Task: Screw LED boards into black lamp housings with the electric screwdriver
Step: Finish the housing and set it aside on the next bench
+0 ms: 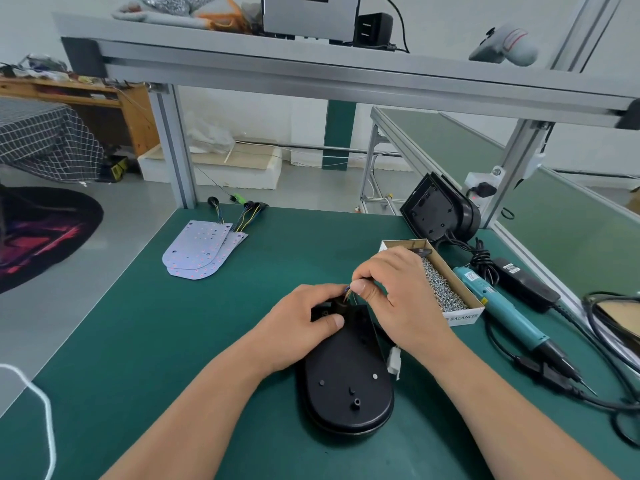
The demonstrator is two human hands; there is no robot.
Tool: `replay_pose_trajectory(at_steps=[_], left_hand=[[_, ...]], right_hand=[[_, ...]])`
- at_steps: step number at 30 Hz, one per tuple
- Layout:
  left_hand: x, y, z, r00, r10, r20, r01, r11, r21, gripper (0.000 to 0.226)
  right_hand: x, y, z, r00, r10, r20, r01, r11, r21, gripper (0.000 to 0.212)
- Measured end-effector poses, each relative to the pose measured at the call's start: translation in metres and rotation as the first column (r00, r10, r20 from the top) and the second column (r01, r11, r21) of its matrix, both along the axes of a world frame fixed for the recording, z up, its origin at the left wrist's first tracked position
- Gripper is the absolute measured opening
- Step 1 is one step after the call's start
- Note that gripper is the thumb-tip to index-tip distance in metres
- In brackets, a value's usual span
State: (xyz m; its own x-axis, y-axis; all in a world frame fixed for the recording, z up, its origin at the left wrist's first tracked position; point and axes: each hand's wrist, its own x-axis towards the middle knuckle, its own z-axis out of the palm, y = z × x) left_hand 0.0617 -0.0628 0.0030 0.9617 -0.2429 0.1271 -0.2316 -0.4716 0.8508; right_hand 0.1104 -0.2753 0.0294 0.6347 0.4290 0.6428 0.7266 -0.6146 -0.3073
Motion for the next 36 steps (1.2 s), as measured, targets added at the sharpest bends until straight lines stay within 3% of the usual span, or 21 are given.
replay_pose_trajectory(at_steps=[7, 14, 23, 27, 34, 36], left_hand=[[-0.001, 0.0, 0.004, 0.999, -0.006, -0.04, 0.005, 1.0, -0.019, 0.042], [0.001, -0.003, 0.001, 1.0, 0.01, -0.017, -0.01, 0.999, -0.032, 0.035], [0.002, -0.005, -0.001, 1.0, 0.016, -0.018, -0.016, 1.0, -0.025, 0.036], [0.002, -0.006, 0.001, 1.0, 0.018, -0.021, -0.019, 0.999, -0.04, 0.038], [0.002, -0.005, 0.001, 0.999, 0.035, -0.028, -0.037, 0.998, -0.042, 0.036], [0.002, -0.005, 0.001, 0.999, 0.032, -0.026, -0.033, 0.998, -0.045, 0.036]], right_hand=[[-0.006, 0.001, 0.004, 0.999, -0.044, 0.022, 0.047, 0.991, -0.123, 0.016], [-0.009, -0.007, 0.011, 0.998, 0.047, -0.039, -0.055, 0.975, -0.214, 0.011], [-0.011, -0.008, 0.014, 0.994, -0.071, 0.08, 0.087, 0.97, -0.228, 0.017], [-0.01, -0.009, 0.015, 0.998, -0.064, 0.018, 0.067, 0.955, -0.288, 0.015], [-0.009, -0.012, 0.02, 0.992, -0.043, -0.123, -0.005, 0.933, -0.361, 0.039], [-0.01, -0.008, 0.021, 0.993, -0.052, -0.108, 0.005, 0.918, -0.396, 0.035]])
